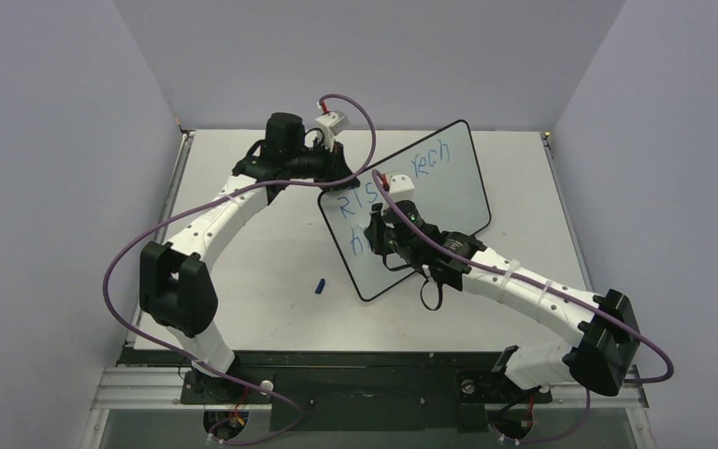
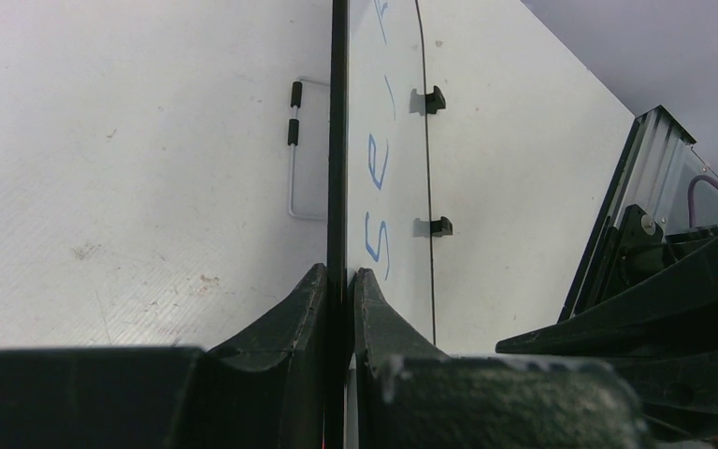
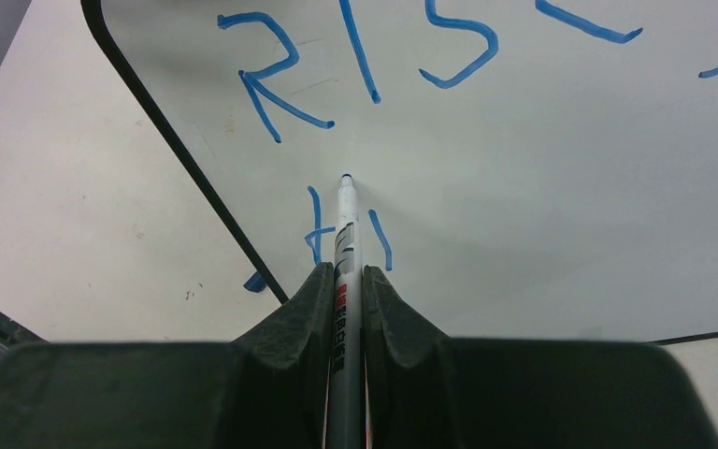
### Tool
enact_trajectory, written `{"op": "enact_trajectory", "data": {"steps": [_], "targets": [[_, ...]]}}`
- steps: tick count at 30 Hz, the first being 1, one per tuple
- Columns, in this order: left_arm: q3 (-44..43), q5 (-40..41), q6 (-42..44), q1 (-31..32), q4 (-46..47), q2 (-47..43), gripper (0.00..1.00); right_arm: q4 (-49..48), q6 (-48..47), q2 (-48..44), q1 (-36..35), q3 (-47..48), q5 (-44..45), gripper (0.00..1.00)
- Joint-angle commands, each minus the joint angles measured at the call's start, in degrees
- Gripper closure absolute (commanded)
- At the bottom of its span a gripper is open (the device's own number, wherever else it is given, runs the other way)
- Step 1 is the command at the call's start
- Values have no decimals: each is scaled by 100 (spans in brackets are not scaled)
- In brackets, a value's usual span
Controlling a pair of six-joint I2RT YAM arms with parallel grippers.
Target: Write a sentence on the whiteboard
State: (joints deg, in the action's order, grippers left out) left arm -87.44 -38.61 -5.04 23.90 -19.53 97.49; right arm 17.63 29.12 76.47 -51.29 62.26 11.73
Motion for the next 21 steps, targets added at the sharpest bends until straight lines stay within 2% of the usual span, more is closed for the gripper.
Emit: {"op": "enact_trajectory", "data": {"steps": [1,7,21], "targets": [[-73,103,367,-17,503,-346,100,-199,43,-53,79,-211,88,100],[-72,106,368,-17,509,-348,100,-169,93,-227,118,-433,135,100],[-72,111,365,-13,503,-347,100,-149,6,-607,116,-190,61,100]]}}
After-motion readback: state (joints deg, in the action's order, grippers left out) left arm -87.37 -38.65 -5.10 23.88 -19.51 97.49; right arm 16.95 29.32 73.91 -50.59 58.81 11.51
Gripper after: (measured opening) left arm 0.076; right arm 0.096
